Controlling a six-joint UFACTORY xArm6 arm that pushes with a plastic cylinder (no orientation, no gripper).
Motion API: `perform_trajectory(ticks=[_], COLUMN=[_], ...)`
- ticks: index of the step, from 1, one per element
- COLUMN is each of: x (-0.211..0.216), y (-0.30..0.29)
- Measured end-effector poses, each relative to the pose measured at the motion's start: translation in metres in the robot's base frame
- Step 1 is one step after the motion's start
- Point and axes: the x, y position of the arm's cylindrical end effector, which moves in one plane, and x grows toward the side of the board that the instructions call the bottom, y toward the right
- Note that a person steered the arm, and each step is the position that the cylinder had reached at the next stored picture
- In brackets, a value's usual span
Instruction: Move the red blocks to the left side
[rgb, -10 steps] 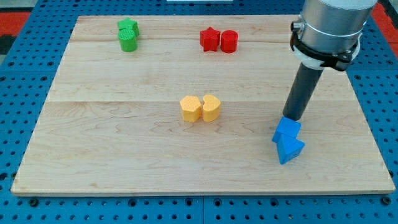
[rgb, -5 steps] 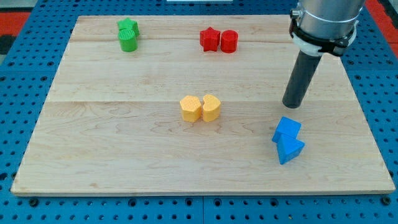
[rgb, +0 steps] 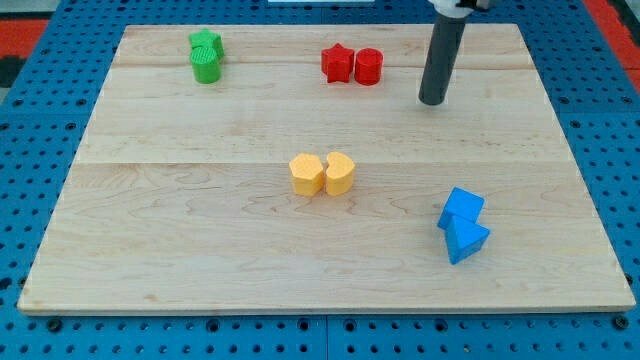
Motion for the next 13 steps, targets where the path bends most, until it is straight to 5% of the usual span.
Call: perform_trajectory(ticks=[2, 4, 8, 12, 13], x=[-0.054, -0.055, -0.026, -0.12, -0.102], y=[-0.03, -0.073, -0.063, -0.097, -0.071])
